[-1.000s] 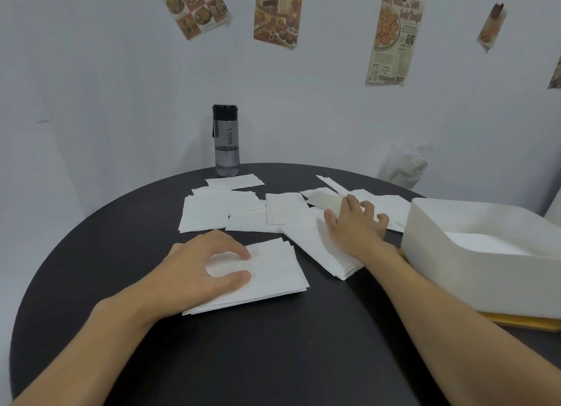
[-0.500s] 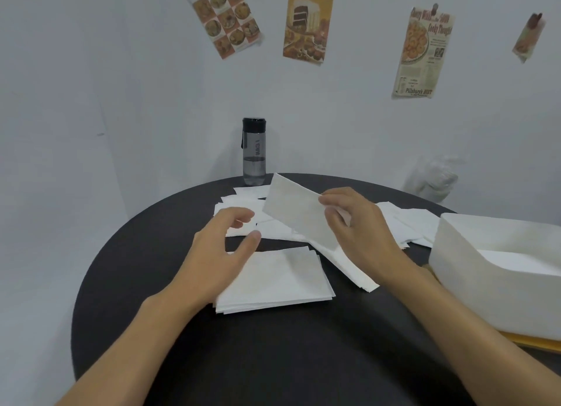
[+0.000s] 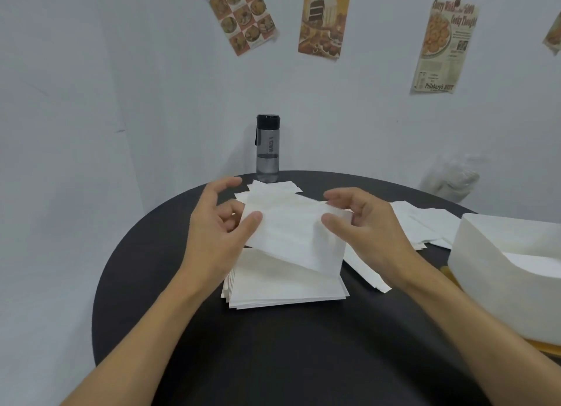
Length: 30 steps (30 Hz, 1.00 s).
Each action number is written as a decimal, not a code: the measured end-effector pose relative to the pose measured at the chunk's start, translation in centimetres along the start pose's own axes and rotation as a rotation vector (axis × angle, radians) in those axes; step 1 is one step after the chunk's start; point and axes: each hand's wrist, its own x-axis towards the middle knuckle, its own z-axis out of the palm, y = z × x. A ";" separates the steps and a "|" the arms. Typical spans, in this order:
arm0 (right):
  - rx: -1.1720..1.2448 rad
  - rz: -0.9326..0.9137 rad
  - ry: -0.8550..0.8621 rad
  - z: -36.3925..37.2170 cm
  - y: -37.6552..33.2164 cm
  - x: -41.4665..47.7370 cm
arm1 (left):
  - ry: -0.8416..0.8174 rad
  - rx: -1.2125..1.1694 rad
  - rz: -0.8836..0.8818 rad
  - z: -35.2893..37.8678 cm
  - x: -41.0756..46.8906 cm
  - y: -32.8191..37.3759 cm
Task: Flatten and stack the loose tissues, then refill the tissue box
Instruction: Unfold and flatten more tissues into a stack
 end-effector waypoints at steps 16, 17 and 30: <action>-0.223 0.239 -0.255 -0.4 2.7 0.7 | -0.066 0.283 -0.131 -0.3 0.0 -0.2; -0.252 0.235 -0.266 -0.5 2.9 0.8 | -0.090 0.290 -0.138 -0.4 0.0 -0.3; -0.543 0.041 -0.278 -0.1 4.0 3.2 | -0.574 0.593 -0.153 -0.4 -0.6 -1.8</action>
